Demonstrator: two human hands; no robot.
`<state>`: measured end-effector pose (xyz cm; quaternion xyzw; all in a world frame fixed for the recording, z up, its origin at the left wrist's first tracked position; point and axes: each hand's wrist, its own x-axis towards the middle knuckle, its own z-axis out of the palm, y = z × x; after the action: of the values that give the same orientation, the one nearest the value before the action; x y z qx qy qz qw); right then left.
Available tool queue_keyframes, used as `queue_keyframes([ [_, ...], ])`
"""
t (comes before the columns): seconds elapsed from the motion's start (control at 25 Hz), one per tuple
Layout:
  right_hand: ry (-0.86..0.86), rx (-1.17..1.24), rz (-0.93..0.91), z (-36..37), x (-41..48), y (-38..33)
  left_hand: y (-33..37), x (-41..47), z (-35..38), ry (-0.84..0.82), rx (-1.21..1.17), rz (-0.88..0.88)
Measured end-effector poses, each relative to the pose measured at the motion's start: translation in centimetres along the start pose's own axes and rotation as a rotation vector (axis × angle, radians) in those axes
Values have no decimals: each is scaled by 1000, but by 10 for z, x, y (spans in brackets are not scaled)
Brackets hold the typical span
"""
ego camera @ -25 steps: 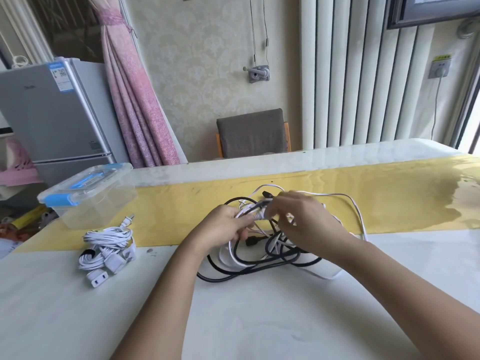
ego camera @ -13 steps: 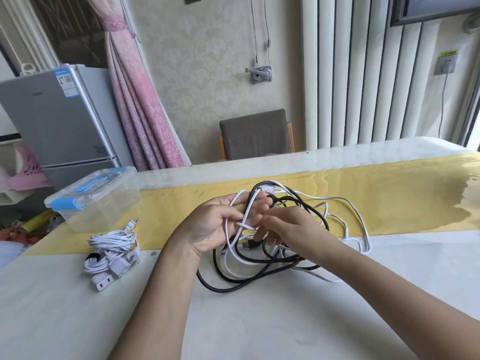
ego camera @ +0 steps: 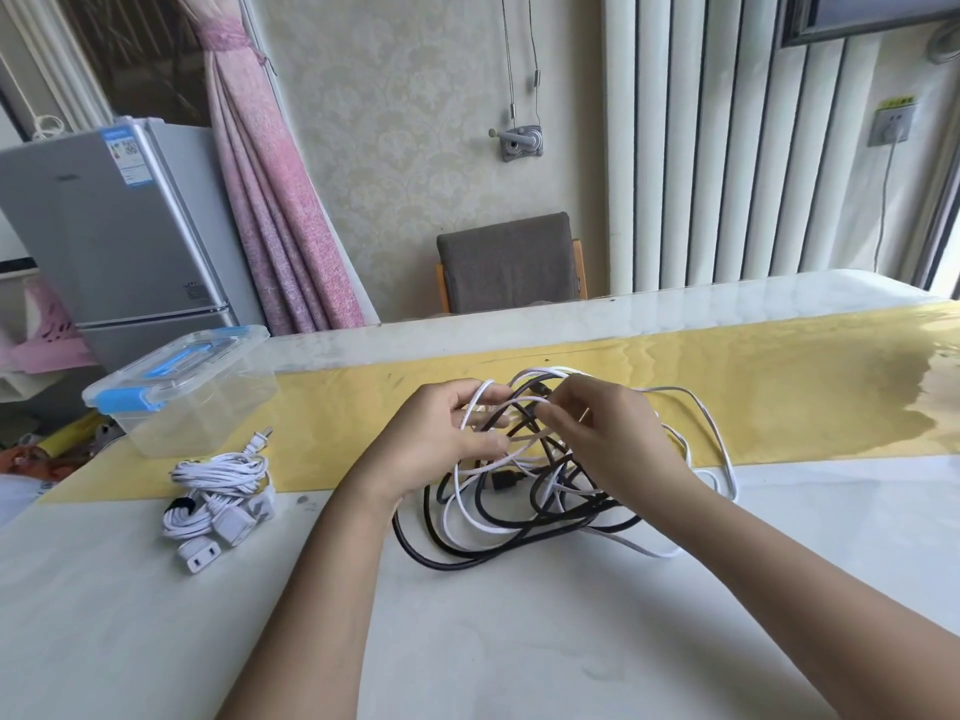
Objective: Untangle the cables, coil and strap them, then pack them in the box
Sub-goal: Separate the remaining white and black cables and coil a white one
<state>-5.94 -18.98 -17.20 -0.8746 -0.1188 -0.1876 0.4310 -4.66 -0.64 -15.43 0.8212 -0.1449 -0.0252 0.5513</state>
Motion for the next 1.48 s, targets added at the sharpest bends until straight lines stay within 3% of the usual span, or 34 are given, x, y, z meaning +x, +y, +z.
queue_keyframes([
  [0.12,30,30,83,-7,5,7,2,-5,-3,-128,161,8],
  [0.24,41,103,169,-14,9,15,5,-5,-9,110,112,104],
  [0.32,42,90,185,-17,10,20,0,-3,-16,239,233,96],
  [0.4,38,41,188,-17,11,24,-8,-3,-21,165,447,-44],
  [0.48,40,25,208,-19,12,27,-13,-2,-23,25,510,-141],
  [0.64,51,-132,210,-26,16,36,-18,-3,-26,-130,430,-117],
  [0.76,-19,-319,133,-29,15,36,-15,-2,-17,-1,430,-1],
  [0.88,55,-58,-111,-26,13,19,0,-1,-4,230,392,254],
  [1.0,123,266,52,-29,14,9,5,0,0,352,322,457],
  [1.08,76,282,188,-35,15,13,3,1,-1,375,223,465],
  [1.2,81,315,182,-42,16,13,3,4,-2,318,-15,486],
  [1.32,-158,571,16,-41,12,3,9,4,5,218,-224,510],
  [1.4,-333,526,-23,-35,6,-4,10,5,8,198,-250,488],
  [1.48,-379,394,-49,-32,4,-7,9,6,9,239,-170,456],
])
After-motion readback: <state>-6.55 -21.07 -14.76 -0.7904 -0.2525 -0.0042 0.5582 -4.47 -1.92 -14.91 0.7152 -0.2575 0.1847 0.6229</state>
